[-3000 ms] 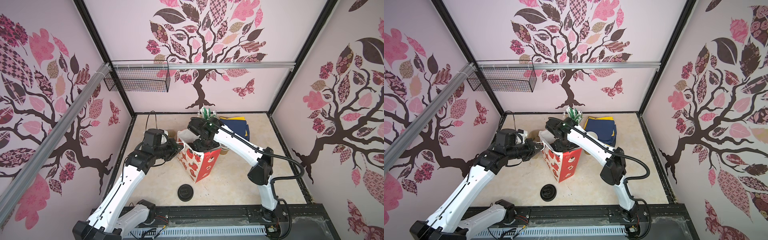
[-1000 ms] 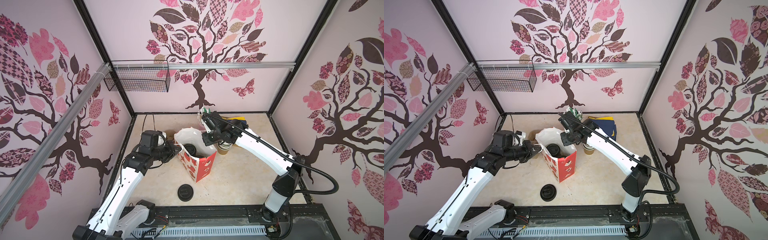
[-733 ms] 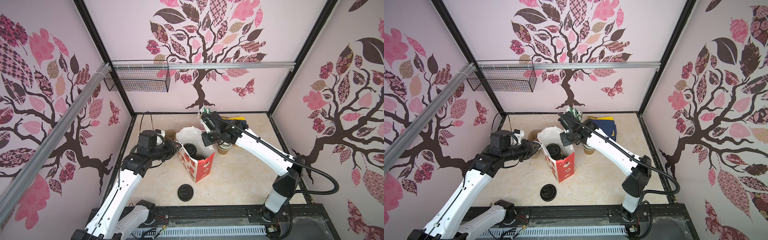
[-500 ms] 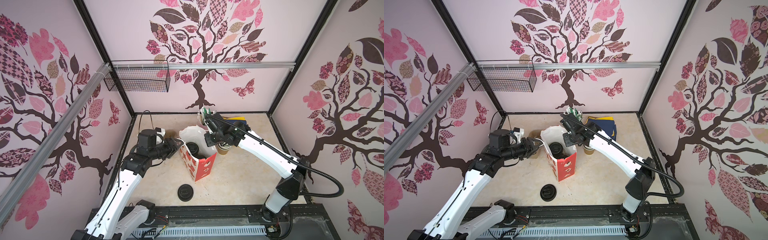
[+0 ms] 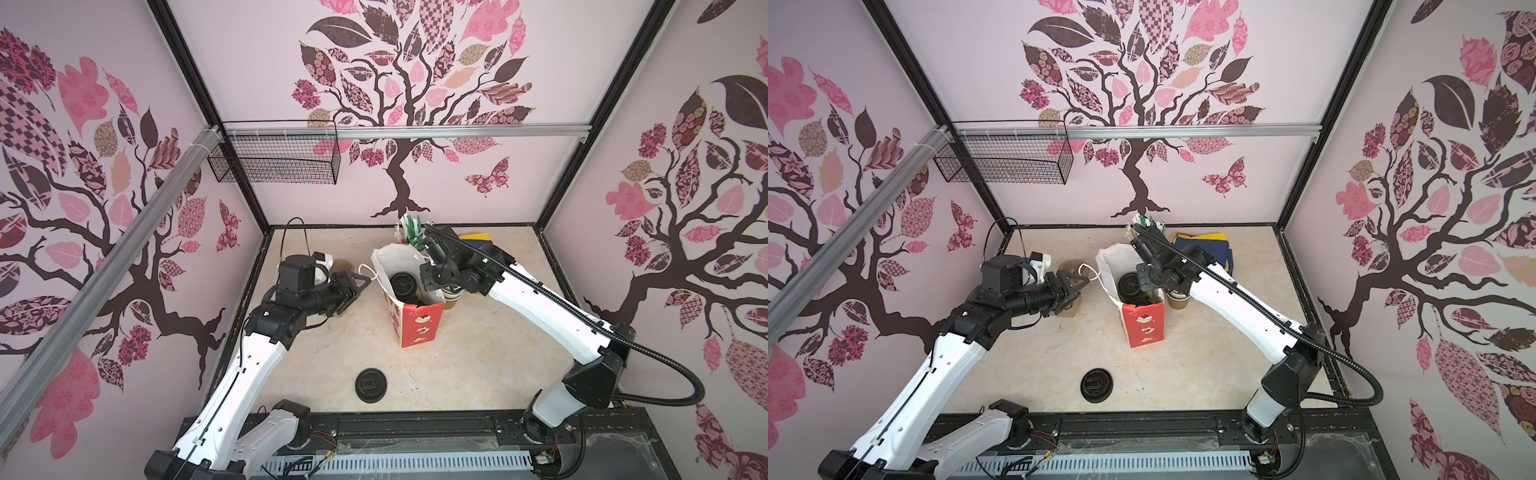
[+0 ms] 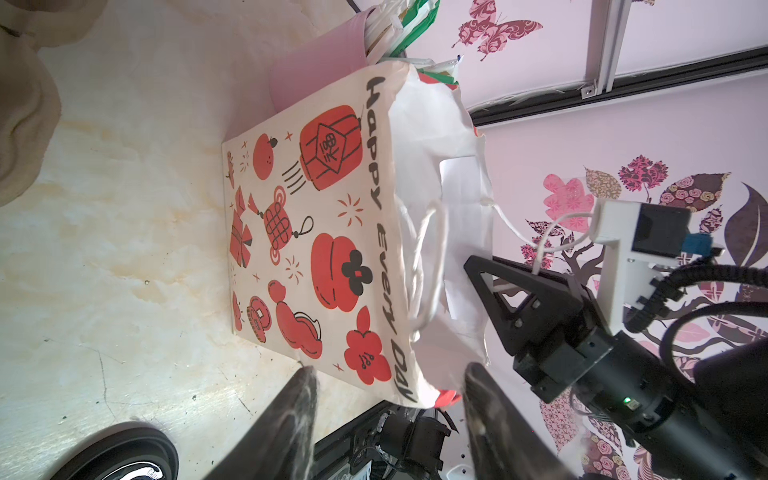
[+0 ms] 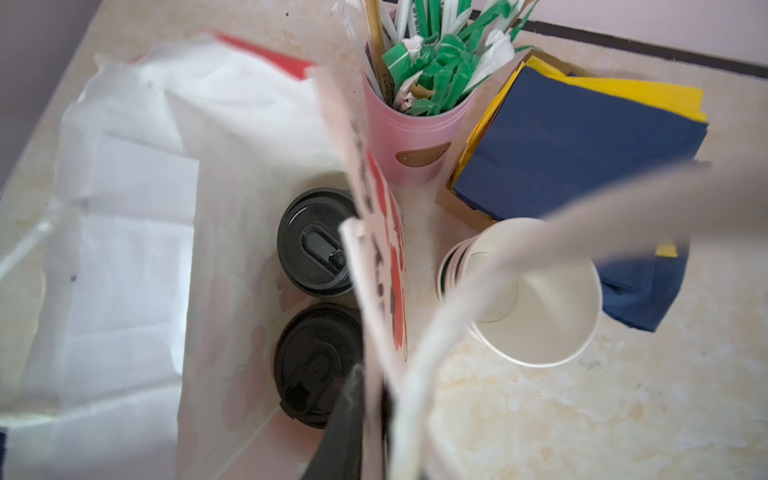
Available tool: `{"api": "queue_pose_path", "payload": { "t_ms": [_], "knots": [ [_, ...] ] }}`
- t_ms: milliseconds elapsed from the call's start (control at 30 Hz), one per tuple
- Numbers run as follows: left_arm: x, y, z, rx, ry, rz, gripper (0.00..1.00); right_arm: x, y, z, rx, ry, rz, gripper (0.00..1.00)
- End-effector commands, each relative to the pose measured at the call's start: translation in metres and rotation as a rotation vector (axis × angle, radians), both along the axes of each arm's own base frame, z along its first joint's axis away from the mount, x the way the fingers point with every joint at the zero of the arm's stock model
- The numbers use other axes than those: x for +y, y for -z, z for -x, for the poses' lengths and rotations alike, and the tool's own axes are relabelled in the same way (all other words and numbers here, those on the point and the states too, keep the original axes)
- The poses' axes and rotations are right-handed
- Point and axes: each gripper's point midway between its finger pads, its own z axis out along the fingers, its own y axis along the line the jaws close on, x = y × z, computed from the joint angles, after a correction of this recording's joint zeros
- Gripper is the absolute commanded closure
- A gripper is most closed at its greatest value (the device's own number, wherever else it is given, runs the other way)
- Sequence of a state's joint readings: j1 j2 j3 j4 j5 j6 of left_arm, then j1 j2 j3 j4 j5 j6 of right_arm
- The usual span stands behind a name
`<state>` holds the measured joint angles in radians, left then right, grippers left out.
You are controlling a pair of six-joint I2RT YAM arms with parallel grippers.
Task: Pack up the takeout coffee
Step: 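Move the right gripper over the pink straw cup while left holds the bag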
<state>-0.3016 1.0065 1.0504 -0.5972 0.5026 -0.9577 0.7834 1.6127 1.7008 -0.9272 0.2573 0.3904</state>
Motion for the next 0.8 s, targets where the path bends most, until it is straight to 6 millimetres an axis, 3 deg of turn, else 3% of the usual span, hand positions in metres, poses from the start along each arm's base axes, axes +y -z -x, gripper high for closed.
{"api": "queue_pose_path", "payload": {
  "t_ms": [0,133,333,567,767],
  "knots": [
    [-0.002,-0.03,-0.005,-0.095,0.018,0.012,0.39,-0.009,-0.014,0.005,-0.012,0.018,-0.009,0.66],
    [0.001,-0.033,-0.005,-0.112,0.016,-0.004,0.36,-0.013,-0.035,0.01,-0.047,0.008,-0.044,0.37],
    [0.014,-0.041,-0.008,-0.155,-0.037,-0.042,0.24,-0.025,-0.08,0.029,-0.124,-0.024,-0.136,0.12],
    [0.032,-0.045,-0.011,-0.189,-0.137,-0.089,0.19,-0.05,-0.123,0.048,-0.227,-0.01,-0.206,0.08],
    [0.053,-0.046,-0.015,-0.202,-0.255,-0.14,0.18,-0.082,-0.157,0.038,-0.362,0.14,-0.225,0.12]
  ]
}}
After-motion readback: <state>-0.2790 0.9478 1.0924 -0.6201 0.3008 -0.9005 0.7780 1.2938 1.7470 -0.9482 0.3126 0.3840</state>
